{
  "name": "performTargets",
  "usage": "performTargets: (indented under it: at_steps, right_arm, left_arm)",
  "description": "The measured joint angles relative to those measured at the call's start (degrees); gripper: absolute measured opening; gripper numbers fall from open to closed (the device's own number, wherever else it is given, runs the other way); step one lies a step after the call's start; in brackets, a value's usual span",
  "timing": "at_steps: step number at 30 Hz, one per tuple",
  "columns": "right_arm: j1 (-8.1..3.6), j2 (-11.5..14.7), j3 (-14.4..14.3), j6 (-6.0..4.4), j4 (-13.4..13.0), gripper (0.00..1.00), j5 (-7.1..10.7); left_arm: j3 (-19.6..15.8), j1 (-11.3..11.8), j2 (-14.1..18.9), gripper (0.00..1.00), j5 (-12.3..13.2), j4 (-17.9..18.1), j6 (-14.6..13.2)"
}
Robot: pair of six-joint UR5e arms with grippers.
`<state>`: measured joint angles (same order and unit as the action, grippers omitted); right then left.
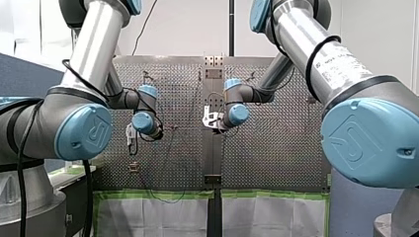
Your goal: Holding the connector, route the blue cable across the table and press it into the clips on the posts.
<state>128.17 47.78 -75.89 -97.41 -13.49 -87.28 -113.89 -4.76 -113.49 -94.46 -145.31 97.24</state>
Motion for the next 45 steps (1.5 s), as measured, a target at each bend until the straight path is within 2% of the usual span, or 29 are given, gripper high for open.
performTargets:
  at_steps: [11, 17, 26, 33, 45]
  right_arm:
    - [0.45, 0.01, -0.01, -0.08, 0.09, 0.0, 0.62]
    - [0.41, 0.0, -0.01, -0.12, 0.07, 0.0, 0.7]
    - [-0.03, 0.0, 0.06, -0.03, -0.13, 0.0, 0.66]
    - [-0.02, 0.06, 0.2, 0.12, -0.22, 0.0, 0.64]
    - [0.1, 0.09, 0.5, 0.12, -0.14, 0.0, 0.7]
  left_arm:
    - [-5.3, -1.74, 5.29, 1.0, 0.43, 4.69, 3.5]
    - [-8.05, -3.73, 8.07, 1.0, 0.36, 7.0, 3.47]
    - [-12.31, -6.79, 11.41, 1.0, -0.46, 7.33, 3.32]
    - [-12.0, -8.79, 10.49, 1.0, -0.75, 7.91, 3.81]
    - [-6.17, -12.36, 4.72, 1.0, -3.29, 7.53, 4.76]
